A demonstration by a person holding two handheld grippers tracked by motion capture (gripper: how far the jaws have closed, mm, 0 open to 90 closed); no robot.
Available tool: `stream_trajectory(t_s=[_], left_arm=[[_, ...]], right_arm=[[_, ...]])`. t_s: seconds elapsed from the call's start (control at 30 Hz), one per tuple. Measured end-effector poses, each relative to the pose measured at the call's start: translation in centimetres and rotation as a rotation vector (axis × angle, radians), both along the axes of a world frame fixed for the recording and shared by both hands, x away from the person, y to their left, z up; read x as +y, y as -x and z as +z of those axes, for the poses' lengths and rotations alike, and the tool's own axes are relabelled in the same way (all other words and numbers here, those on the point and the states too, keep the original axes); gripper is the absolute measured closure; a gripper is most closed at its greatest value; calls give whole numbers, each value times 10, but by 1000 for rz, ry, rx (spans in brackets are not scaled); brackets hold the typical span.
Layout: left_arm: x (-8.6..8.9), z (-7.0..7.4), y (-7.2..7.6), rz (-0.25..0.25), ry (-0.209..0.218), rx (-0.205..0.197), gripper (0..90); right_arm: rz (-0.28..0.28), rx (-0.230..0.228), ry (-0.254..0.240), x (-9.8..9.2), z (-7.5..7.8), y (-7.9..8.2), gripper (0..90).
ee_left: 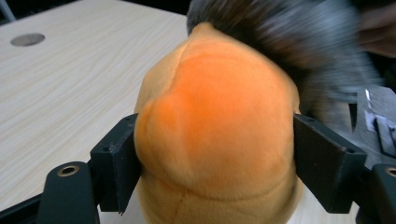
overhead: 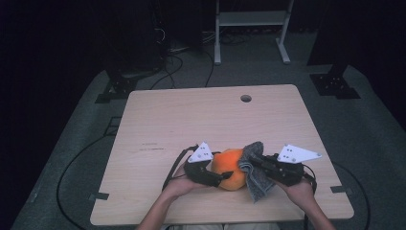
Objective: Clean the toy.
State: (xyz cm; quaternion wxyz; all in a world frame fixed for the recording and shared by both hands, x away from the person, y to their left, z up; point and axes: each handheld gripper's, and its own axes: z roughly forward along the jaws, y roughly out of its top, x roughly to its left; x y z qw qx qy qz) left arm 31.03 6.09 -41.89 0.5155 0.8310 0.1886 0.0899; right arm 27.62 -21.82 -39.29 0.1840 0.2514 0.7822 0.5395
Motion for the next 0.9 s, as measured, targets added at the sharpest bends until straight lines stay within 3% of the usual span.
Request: stream_trajectory(t_s=[0.07, 0.13, 0.2, 0.3, 0.37, 0.4, 0.47, 0.53, 0.77, 0.9], left_arm=[[-6, 1, 4, -17, -11, -17, 231], [-11, 3, 9, -45, -34, -46, 217], [-9, 5, 10, -63, -46, -62, 165], [-1, 3, 7, -51, -47, -76, 109], [1, -2, 3, -65, -42, -43, 174], [0, -5, 4, -68, -28, -49, 228], [-4, -7, 6, -60, -40, -98, 307], [-8, -8, 6, -62, -32, -112, 358], [-9, -10, 5, -37, -18, -91, 376], [-10, -11, 3, -20, -2, -75, 382]], right_arm=[[39, -27, -14, 6, 10, 5, 797], [57, -32, 8, 15, 15, 4, 798], [55, -9, 29, 19, 9, -3, 798], [36, 24, 6, 16, -2, -10, 797], [24, 35, -13, 11, -8, -12, 798], [19, 44, -21, 8, -9, -12, 798], [14, 55, -22, 3, -11, -14, 798], [-11, 57, -14, -5, -14, -15, 797], [-83, 86, 20, -27, -21, -14, 796], [-36, 20, 9, -15, -9, -4, 797]])
